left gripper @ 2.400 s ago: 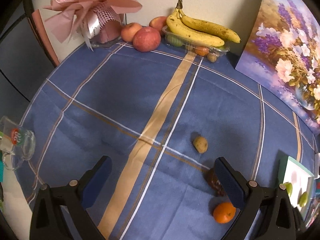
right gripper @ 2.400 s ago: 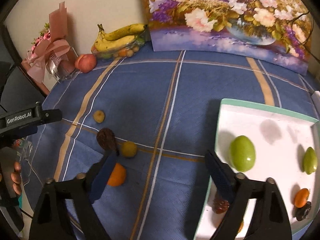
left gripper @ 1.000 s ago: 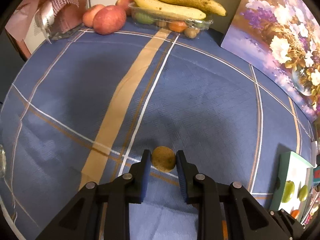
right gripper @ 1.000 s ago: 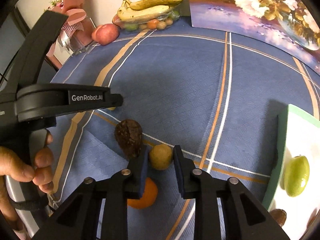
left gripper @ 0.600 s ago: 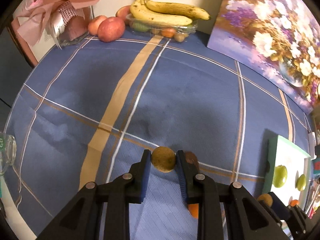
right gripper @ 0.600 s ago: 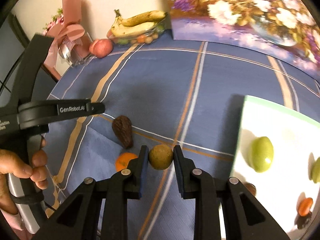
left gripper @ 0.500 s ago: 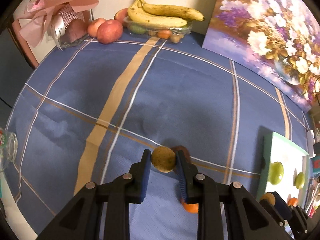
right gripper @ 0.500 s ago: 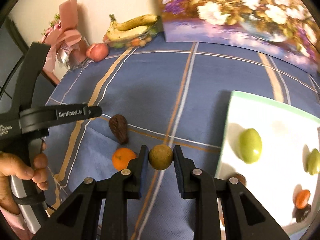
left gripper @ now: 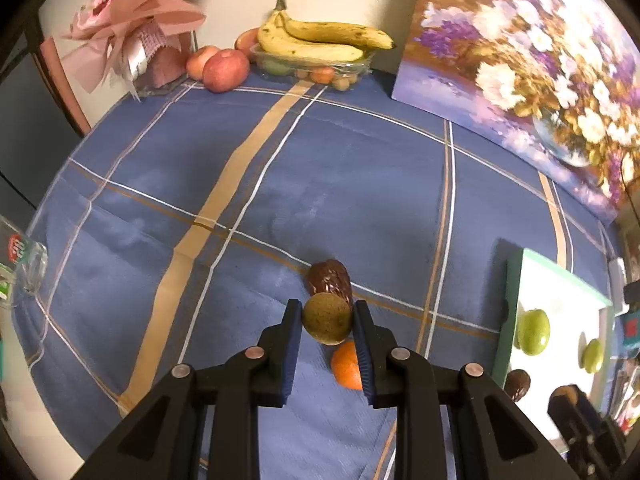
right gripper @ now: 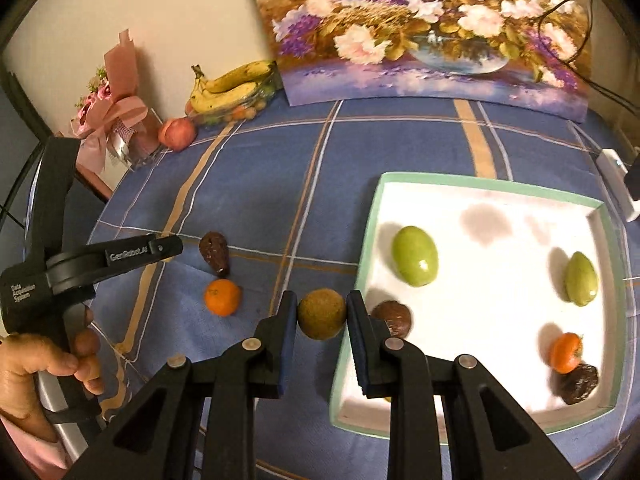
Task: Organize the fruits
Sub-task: 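Carry both small round fruits over the white tray with both tools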
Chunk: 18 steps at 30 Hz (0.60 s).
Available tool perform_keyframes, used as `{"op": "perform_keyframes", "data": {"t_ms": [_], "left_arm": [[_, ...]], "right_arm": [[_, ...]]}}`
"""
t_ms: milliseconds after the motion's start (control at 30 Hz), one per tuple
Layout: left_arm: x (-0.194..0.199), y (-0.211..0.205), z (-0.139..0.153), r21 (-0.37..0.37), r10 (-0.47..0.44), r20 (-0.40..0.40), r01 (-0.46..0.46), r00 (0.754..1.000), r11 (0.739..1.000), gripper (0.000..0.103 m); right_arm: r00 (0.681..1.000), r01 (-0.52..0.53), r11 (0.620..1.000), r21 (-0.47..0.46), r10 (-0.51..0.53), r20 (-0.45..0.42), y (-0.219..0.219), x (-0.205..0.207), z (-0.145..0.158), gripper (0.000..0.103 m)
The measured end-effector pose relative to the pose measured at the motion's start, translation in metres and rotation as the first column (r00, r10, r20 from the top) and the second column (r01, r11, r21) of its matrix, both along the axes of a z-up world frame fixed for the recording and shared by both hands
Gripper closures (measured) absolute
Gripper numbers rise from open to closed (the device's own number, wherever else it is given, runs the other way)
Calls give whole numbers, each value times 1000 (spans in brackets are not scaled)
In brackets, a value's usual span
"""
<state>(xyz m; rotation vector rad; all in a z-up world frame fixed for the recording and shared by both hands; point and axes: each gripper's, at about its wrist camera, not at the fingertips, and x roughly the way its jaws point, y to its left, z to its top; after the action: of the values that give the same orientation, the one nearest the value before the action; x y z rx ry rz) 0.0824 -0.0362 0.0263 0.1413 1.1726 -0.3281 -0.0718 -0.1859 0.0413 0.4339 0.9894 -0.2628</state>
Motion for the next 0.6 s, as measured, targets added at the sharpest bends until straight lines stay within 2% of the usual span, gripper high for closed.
{"op": "perform_keyframes", "data": {"t_ms": [400,600], "left_arm": [[-48,-61,11,10,-165,43,165,985,986,76],[-65,-78,13,13,-231,50,231,972,973,76]], "right_arm": [[994,109,993,-48,-109,16,-43,-33,13,77],[977,209,978,-12,-208,37,-75,-55,19,77]]}}
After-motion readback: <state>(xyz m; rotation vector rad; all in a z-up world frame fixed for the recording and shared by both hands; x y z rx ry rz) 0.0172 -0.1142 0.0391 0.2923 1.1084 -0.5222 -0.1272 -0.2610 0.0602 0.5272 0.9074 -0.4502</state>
